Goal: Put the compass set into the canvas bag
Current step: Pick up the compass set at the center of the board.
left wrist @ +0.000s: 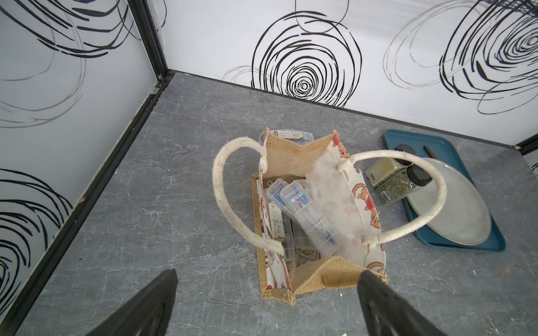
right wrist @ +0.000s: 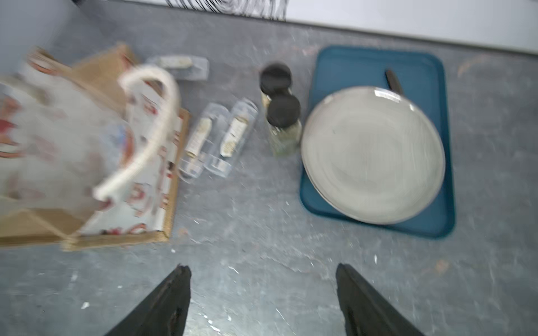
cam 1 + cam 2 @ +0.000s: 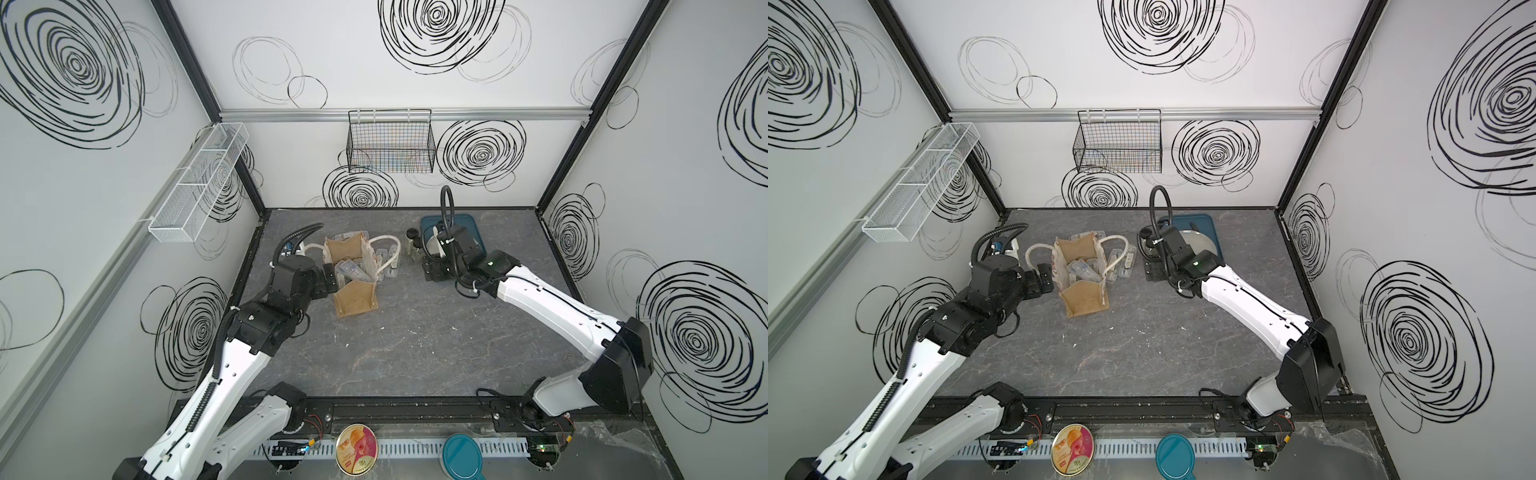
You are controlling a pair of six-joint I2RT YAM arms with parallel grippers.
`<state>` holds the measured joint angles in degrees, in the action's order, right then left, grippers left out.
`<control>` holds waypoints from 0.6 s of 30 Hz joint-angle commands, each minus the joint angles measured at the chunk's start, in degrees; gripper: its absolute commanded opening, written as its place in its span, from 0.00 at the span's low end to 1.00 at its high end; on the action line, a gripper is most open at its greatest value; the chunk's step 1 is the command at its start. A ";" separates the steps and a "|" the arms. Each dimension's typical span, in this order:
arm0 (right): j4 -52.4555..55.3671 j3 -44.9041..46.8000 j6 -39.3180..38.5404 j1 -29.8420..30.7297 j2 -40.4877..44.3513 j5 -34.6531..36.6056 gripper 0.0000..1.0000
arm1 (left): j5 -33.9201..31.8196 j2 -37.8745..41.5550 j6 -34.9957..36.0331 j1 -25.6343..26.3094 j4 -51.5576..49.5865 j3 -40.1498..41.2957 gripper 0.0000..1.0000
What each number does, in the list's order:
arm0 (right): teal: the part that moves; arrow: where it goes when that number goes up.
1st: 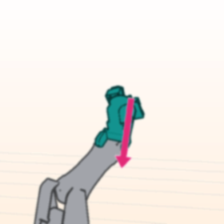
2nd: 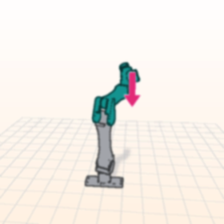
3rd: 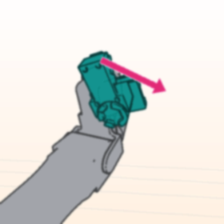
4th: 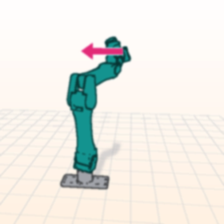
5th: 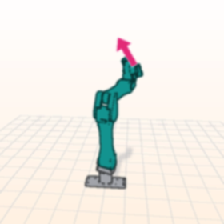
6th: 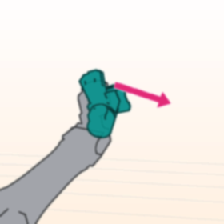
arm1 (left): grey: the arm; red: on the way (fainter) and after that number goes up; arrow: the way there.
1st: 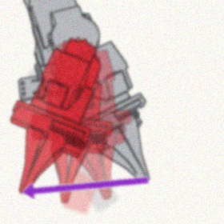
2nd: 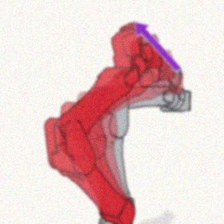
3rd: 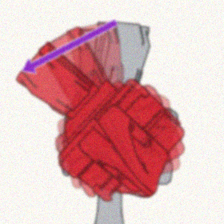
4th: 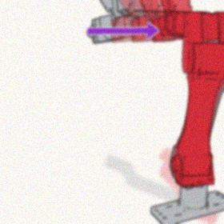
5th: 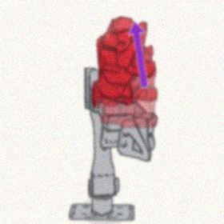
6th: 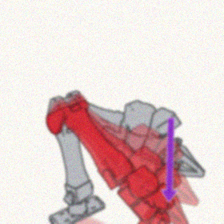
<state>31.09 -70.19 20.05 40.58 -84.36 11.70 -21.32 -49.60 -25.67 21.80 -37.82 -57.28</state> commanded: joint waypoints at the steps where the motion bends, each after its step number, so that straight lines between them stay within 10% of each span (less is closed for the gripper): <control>1: -3.93 4.67 4.06 -0.41 1.66 -2.48 0.82 | 1.02 1.40 0.42 -0.88 2.80 2.05 0.99; 18: -2.31 -4.91 6.84 -2.09 -20.34 -17.35 0.82 | 19.61 -2.82 3.11 -18.27 6.84 4.34 0.99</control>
<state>27.55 -72.49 25.96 37.78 -103.61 -3.03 -4.86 -51.68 -24.01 4.58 -34.59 -53.15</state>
